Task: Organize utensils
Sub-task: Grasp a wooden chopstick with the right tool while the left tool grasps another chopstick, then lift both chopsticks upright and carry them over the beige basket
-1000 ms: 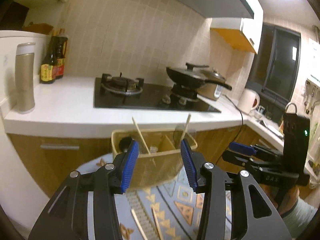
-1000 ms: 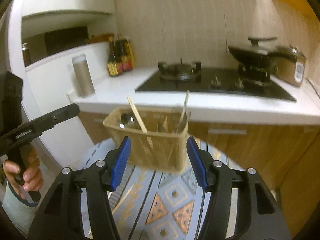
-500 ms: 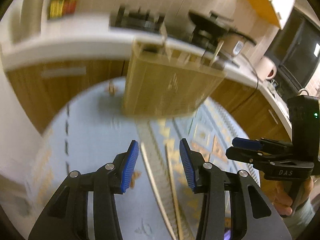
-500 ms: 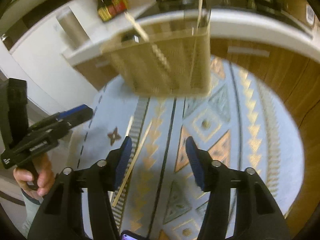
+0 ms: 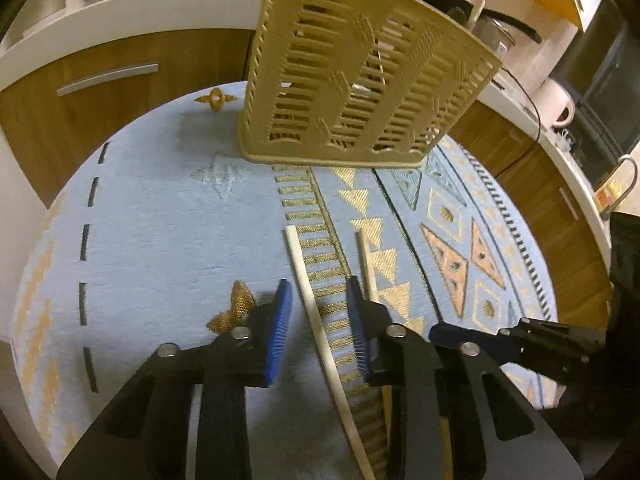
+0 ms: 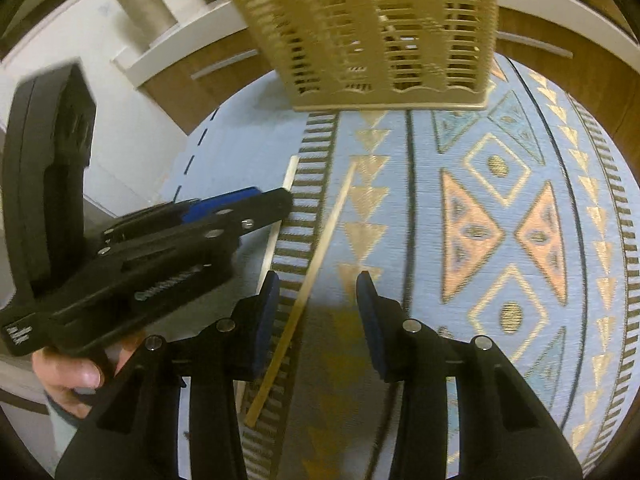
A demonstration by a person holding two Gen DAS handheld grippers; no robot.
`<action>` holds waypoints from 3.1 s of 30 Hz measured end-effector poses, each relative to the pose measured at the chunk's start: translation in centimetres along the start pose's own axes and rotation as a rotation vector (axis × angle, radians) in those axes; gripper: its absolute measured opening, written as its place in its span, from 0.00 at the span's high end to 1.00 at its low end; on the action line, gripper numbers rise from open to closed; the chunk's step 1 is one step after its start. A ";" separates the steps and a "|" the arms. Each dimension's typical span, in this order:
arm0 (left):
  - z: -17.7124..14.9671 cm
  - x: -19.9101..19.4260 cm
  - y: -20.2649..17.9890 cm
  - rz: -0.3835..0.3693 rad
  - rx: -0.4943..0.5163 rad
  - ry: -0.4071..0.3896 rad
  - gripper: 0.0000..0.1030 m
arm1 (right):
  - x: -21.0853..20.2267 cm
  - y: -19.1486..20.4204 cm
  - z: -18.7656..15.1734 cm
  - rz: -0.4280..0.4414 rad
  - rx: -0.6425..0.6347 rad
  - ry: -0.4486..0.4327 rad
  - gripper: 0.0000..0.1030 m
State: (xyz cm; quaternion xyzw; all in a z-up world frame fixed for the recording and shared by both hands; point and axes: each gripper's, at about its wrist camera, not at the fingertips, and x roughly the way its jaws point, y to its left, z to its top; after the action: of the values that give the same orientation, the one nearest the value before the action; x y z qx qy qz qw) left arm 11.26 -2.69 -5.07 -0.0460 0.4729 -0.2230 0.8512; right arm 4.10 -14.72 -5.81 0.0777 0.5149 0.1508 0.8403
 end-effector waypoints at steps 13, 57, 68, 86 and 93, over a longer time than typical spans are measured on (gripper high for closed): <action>-0.6 0.3 0.4 -0.017 0.031 -0.013 0.80 | 2.1 5.2 -3.6 -0.242 -0.266 -0.104 0.93; -1.5 -2.3 -2.6 0.020 0.090 -0.016 0.97 | -3.1 -8.5 1.1 0.002 -0.063 0.070 0.61; -1.0 -2.3 -2.1 0.001 0.082 -0.025 0.97 | -0.4 -6.1 2.9 -0.167 -0.184 0.202 0.95; 3.5 -12.8 -4.8 -0.070 0.109 -0.409 0.97 | -11.9 -3.9 7.5 0.036 -0.238 -0.177 0.96; 8.7 -16.7 -7.1 -0.040 0.141 -0.618 0.97 | -18.7 -3.2 11.3 0.059 -0.252 -0.475 0.96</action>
State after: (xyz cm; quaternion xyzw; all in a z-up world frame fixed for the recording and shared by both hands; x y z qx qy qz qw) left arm 8.50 -3.12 14.84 -0.0619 0.1741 -0.2474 0.9511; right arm 6.79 -23.73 14.18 0.0207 0.2781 0.2158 0.9358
